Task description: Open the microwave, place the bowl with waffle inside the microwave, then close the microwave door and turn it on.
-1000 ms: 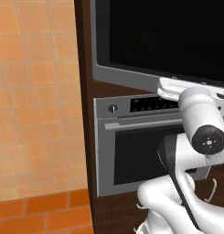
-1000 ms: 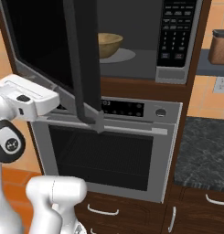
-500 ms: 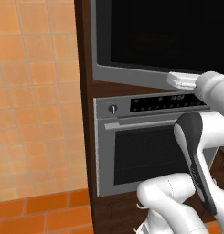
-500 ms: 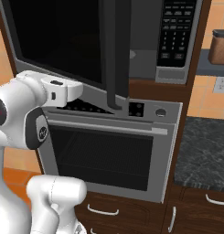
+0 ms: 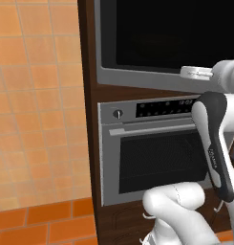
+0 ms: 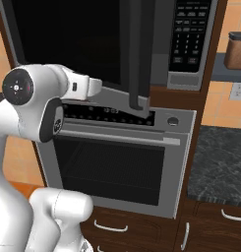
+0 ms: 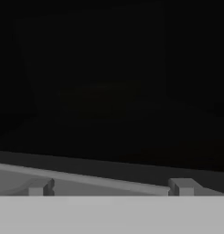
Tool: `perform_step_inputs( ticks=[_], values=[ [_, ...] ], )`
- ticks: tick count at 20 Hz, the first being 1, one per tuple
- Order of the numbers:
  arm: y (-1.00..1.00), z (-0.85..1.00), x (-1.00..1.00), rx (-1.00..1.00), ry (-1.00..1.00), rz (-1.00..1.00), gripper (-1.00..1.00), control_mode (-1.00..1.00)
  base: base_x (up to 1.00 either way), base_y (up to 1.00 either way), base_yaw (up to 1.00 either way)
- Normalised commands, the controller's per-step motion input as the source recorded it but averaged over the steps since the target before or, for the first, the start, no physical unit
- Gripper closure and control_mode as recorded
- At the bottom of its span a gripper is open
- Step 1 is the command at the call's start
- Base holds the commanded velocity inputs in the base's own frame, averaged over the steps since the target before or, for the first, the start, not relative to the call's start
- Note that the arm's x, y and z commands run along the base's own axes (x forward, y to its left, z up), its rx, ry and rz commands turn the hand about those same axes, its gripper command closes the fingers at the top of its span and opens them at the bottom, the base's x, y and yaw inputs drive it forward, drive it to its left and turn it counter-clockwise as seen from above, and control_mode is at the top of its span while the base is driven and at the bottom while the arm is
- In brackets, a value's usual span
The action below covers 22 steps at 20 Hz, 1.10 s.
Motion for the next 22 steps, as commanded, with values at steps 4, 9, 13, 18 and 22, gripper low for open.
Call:
perform_step_inputs(
  ticks=[4,9,13,18,22],
  values=[
    [-0.02,0.00,0.18,0.00,0.00,0.00,-1.00,-1.00,0.00,0.00,0.00],
    [-0.09,0.00,0.22,0.00,-0.04,0.00,-1.00,-1.00,0.00,0.00,0.00],
    [-0.04,0.00,0.33,0.00,-0.05,0.00,-1.00,-1.00,0.00,0.00,0.00],
    [-0.06,0.00,0.49,0.00,0.00,0.00,-1.00,-1.00,0.00,0.00,0.00],
    [-0.11,0.00,0.56,0.00,0.00,0.00,-1.00,-1.00,0.00,0.00,0.00]
  ],
)
